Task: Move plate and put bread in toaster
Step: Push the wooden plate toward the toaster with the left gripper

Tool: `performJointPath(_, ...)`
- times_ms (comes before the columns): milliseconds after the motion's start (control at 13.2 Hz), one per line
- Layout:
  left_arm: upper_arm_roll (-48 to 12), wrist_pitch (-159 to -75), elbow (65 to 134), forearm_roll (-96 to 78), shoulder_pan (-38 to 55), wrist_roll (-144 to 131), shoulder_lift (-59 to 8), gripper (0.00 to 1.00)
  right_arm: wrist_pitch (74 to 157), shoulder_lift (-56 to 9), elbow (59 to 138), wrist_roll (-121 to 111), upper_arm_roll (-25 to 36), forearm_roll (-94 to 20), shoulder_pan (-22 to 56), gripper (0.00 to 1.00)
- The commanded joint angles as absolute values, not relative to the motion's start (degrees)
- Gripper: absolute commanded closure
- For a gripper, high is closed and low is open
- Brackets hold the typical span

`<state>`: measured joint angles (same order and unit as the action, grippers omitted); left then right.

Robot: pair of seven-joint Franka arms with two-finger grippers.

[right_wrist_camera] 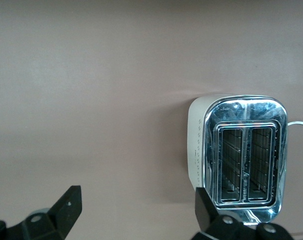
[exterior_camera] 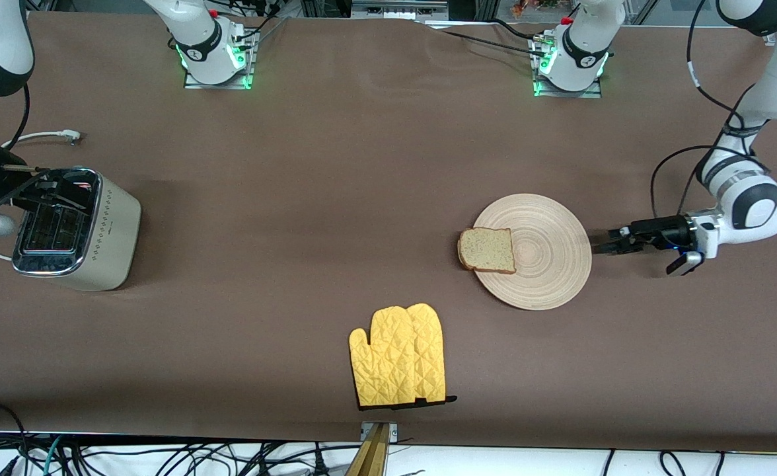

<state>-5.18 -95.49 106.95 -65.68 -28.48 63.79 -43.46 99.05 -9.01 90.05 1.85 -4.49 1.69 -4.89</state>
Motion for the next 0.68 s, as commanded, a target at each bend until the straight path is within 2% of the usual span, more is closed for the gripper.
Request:
performJointPath(0,-4.9,-99.6,108.1,-67.4,-26.3,65.5,-43.4,0.06,98.8,-10.5,88.9,1.4,-4.7,1.8,-4.7,0.00)
performJointPath(76,-4.8,-100.4,108.1,-67.4,-26.1,65.4,-43.6,0.06,98.8,-10.5,89.0,1.3,-4.7,1.7,-4.7,0.00)
performJointPath(151,-4.9,-100.5,108.1,-67.5,-26.0,65.4,-43.8,0.11,98.8,-10.5,89.0,1.3,-4.7,1.8,-4.7,0.00)
performJointPath(227,-4.9,-100.5,107.9,-67.6,-25.5,65.5,-43.9,0.36,98.8,-10.5,89.0,1.3,-4.7,1.7,-4.6,0.00)
performJointPath(303,-4.9,-100.8,107.6,-67.7,-24.5,65.5,-44.0,0.53,98.8,-10.5,89.1,1.4,-4.7,1.7,-4.6,0.00)
performJointPath(378,-4.9,-102.8,107.6,-67.6,-23.7,65.5,-43.9,0.63,98.8,-10.5,89.1,1.3,-4.7,1.8,-4.6,0.00)
performJointPath(606,-4.8,-105.3,107.6,-67.6,-22.9,65.7,-45.1,0.81,98.8,-10.8,89.2,1.5,-4.7,1.7,-4.6,0.00)
